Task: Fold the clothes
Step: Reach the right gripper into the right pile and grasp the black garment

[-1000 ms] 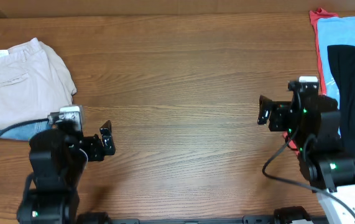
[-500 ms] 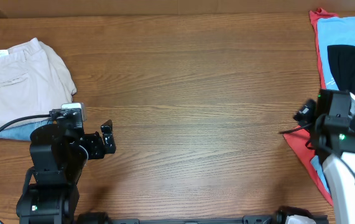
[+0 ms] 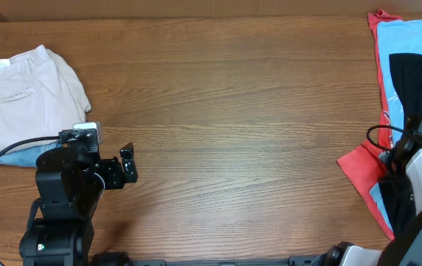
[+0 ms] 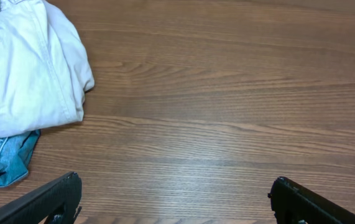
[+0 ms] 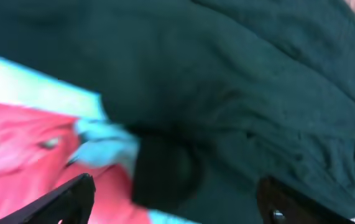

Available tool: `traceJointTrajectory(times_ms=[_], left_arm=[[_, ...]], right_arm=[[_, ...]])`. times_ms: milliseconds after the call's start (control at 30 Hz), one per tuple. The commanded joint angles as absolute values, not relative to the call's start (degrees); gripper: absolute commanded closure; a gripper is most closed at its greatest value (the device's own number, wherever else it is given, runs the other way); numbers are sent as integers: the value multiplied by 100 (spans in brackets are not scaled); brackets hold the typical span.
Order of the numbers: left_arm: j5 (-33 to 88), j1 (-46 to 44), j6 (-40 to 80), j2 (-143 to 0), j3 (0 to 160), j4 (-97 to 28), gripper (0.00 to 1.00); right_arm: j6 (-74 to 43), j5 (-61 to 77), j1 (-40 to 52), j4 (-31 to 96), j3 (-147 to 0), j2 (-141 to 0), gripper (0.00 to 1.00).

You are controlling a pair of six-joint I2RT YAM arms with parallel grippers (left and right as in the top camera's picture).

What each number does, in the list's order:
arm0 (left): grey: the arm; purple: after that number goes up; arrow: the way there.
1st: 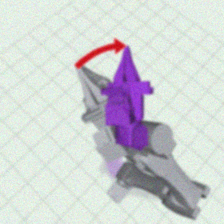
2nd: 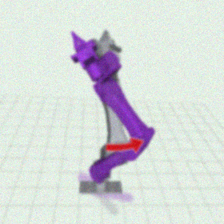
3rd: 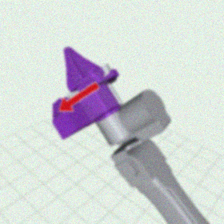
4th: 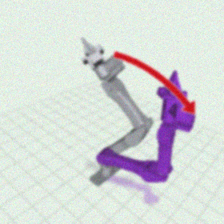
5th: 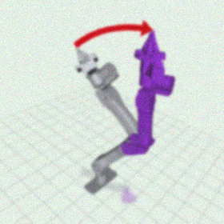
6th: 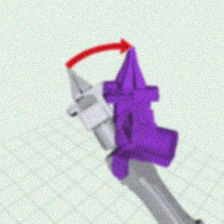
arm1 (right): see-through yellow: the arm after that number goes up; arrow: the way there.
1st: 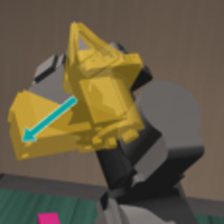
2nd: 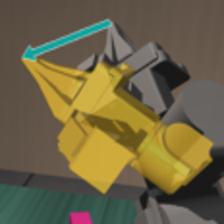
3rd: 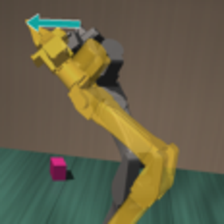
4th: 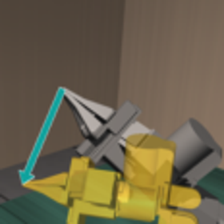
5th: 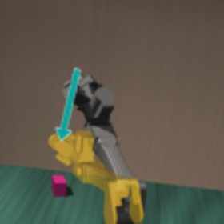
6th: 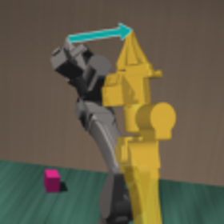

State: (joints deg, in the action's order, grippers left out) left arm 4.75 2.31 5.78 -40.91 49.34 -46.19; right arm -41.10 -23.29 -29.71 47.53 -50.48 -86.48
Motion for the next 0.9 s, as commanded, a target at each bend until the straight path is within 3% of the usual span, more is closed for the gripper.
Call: traceJointTrajectory(times_ms=[0, 300, 867], left_arm=[[539, 261, 469, -4077, 5100, -4644, 0], [543, 261, 471, -4077, 5100, -4654, 0], [543, 261, 471, -4077, 5100, -4672, 0]], right_arm=[[-4226, -2069, -3214, 4668, -5170, -8855, 16], [-4224, -1959, -3345, 4416, -5159, -8960, 40], [-4224, -1612, -3345, 3686, -4646, -8967, 40]])
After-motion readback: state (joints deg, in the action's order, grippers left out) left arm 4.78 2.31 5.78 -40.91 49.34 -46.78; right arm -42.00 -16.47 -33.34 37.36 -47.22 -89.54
